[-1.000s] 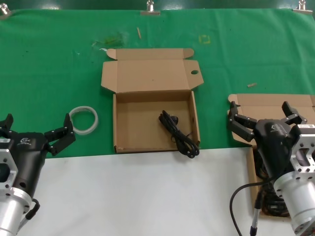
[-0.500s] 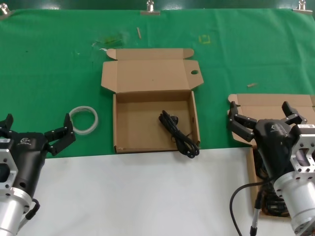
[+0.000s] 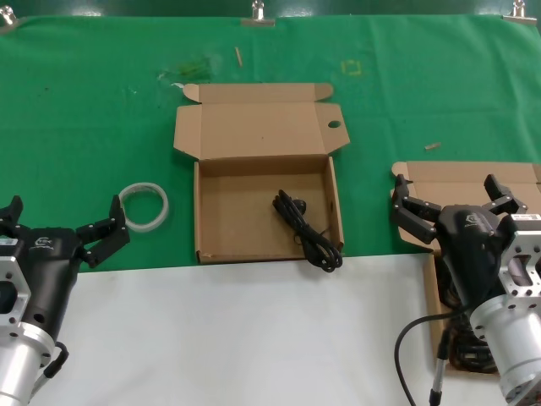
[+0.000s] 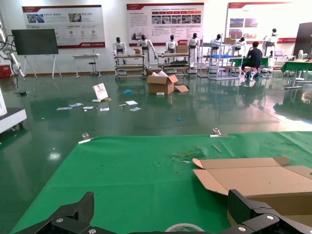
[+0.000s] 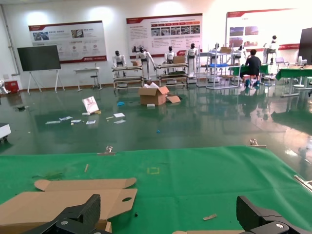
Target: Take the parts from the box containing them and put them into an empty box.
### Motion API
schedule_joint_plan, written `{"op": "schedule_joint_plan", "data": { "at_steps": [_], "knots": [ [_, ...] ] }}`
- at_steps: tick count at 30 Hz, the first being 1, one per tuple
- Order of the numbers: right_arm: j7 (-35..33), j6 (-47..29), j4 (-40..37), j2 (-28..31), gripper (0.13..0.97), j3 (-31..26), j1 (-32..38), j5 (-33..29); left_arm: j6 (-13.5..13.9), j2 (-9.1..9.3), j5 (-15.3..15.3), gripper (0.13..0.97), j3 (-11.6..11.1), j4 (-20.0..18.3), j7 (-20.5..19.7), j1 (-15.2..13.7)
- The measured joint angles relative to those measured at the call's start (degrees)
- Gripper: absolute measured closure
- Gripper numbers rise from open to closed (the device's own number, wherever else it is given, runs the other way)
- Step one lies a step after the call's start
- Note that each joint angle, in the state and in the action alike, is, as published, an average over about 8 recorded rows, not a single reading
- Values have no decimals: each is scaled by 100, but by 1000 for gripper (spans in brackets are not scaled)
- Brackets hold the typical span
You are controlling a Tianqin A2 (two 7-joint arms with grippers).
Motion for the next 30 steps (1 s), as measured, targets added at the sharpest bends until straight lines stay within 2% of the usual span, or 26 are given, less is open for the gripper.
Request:
{"op": "schedule_joint_plan", "data": {
  "at_steps": [30],
  "knots": [
    [0,0,0,0,129,0,0,0,0,0,0,132,0,0,0,0]
  ]
}}
